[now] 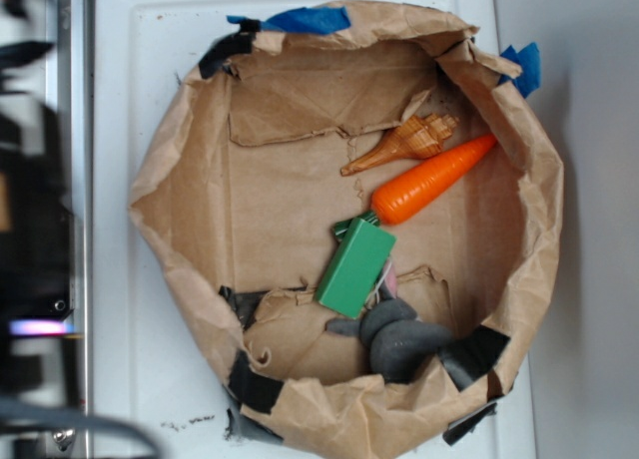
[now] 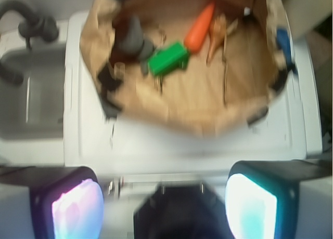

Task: Grab the gray animal.

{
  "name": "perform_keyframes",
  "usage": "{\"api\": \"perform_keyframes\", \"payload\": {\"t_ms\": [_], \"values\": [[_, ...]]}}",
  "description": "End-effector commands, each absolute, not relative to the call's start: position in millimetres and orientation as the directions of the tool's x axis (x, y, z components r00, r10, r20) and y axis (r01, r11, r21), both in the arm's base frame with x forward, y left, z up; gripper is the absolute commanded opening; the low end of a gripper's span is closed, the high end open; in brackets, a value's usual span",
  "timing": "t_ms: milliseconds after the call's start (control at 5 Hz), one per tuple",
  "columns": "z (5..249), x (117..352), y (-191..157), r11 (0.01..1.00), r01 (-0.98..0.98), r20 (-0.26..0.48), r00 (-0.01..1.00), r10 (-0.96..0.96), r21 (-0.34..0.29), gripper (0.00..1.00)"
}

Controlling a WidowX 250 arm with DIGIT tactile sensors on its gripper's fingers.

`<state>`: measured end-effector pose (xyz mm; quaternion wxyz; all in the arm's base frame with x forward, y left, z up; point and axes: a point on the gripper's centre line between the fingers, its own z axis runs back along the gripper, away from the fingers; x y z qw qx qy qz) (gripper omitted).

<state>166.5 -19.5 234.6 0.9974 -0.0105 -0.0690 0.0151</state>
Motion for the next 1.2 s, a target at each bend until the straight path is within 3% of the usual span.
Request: {"api": "perform_keyframes", "payload": {"t_ms": [0,200,800,1000], "values": [[237,196,-25,0.991,0.135,0.287,0.949,-0.13,0.005,1.0],[227,209,-23,0.917,0.38,0.352,0.88,-0.319,-0.118,1.0],[227,209,-23,0.917,0.38,0.352,0.88,-0.319,-0.118,1.0],[195,224,-17,0.939,0.334,0.311,0.903,-0.295,-0.078,1.0]]}}
